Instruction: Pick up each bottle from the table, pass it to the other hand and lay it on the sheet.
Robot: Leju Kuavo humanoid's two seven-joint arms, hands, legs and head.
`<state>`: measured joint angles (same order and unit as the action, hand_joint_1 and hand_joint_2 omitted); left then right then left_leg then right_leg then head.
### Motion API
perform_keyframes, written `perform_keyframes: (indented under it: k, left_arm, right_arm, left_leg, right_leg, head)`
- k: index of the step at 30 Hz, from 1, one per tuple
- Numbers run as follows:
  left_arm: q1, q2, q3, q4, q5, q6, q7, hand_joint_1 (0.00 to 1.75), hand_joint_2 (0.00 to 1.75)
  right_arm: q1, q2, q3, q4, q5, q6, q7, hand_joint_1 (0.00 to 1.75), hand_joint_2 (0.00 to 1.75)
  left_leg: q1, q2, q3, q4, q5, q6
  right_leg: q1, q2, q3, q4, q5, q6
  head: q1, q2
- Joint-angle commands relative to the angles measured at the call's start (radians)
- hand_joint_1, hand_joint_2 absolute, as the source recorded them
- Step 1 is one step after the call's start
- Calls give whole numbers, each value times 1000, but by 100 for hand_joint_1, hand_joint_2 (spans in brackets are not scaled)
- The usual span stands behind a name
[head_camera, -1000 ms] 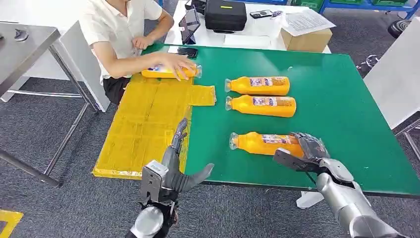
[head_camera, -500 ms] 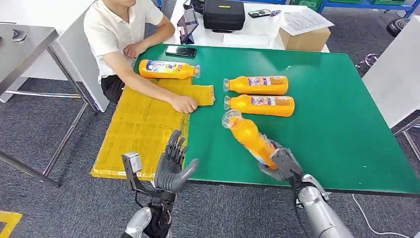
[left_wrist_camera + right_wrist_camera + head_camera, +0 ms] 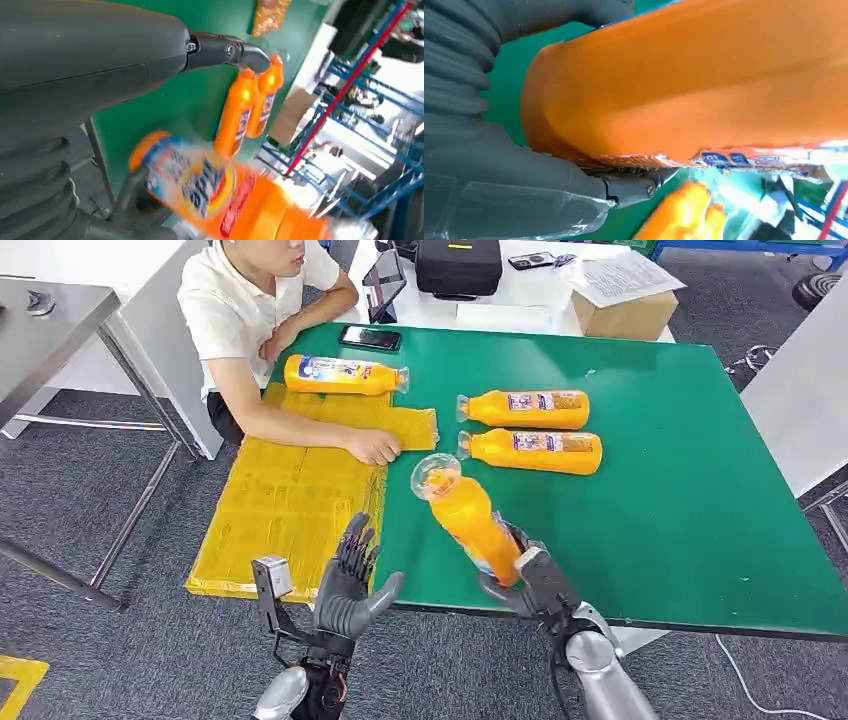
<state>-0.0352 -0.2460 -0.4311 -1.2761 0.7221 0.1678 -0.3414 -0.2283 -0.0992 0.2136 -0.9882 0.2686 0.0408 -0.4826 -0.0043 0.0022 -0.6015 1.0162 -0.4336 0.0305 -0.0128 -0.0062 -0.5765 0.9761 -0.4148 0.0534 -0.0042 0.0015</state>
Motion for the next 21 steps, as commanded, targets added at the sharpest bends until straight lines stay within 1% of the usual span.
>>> perform_keyframes:
  k: [1, 2, 3, 8, 9, 11, 15, 16, 17, 18, 19, 21]
  left_arm:
    - [-108, 27, -106, 113, -165, -20, 3, 0, 175]
    - [-116, 26, -111, 118, -174, -26, 7, 0, 175]
    - [-124, 24, -117, 124, -186, -27, 8, 0, 175]
    - [-127, 19, -118, 127, -188, -29, 8, 0, 175]
    - [-130, 20, -122, 130, -196, -33, 9, 0, 175]
    - [-138, 19, -130, 142, -210, -32, 11, 0, 175]
    - [-164, 4, -105, 190, -193, -38, 20, 0, 175]
    - [-169, 3, -86, 199, -140, -87, 48, 0, 175]
    - [-172, 4, -71, 203, -126, -90, 41, 0, 175]
    - [-181, 9, -75, 212, -134, -85, 39, 0, 175]
    - [-184, 9, -68, 215, -131, -86, 33, 3, 175]
    - [-182, 10, -66, 210, -131, -86, 33, 3, 175]
  right_arm:
    - [-74, 144, 360, 88, 68, -10, 92, 175, 175]
    - [-86, 150, 380, 113, 70, -5, 95, 175, 175]
    - [-103, 152, 411, 142, 81, 1, 107, 168, 175]
    - [-108, 152, 420, 150, 85, 2, 108, 169, 175]
    - [-111, 152, 427, 153, 84, 2, 108, 166, 175]
    - [-118, 156, 453, 153, 103, 2, 114, 169, 175]
    - [-136, 169, 505, 125, 132, -24, 109, 173, 175]
    - [-136, 174, 514, 110, 141, -54, 108, 175, 175]
    - [-134, 177, 520, 98, 135, -56, 98, 175, 175]
    - [-124, 182, 509, 85, 105, -45, 89, 175, 175]
    - [-113, 177, 510, 64, 96, -54, 89, 175, 175]
    - [-108, 172, 513, 56, 95, -56, 89, 175, 175]
  left_leg:
    - [0, 1, -1, -1, -1, -2]
    - [0, 2, -1, -1, -2, -3]
    - [0, 3, -1, -1, -1, -3]
    - [0, 1, -3, -1, 0, -2]
    - [0, 1, -4, -1, 0, -2]
    - [0, 1, -2, -1, -1, -3]
    - [0, 1, -5, 0, 0, -2]
    - [0, 2, -3, -1, -1, -3]
    - [0, 1, -5, 0, 0, -2]
    - [0, 2, -6, 0, 0, -2]
    - [0, 2, -5, 0, 0, -3]
    - [0, 0, -4, 0, 0, -4]
  right_leg:
    - [-1, 2, -1, 0, -1, -2]
    - [0, 3, -2, 0, -1, -3]
    - [0, 4, -2, -1, 0, -3]
    - [0, 1, -4, 0, 0, -1]
    - [0, 1, -5, 0, 0, -1]
    - [0, 2, -3, 0, -1, -2]
    - [-1, 1, -5, 1, 0, -2]
    - [0, 3, -4, 1, -1, -3]
    - [-1, 2, -6, 1, 0, -2]
    - [0, 2, -6, 1, 0, -2]
    - [0, 2, -6, 1, 0, -3]
    - [0, 1, -5, 1, -1, -3]
  head:
    - [0, 0]
    - [0, 0]
    - [1, 0]
    - [0, 0]
    - [0, 0]
    - [0, 0]
    - [0, 0]
    - [1, 0]
    - [0, 0]
    - [0, 0]
    - [0, 0]
    - [0, 0]
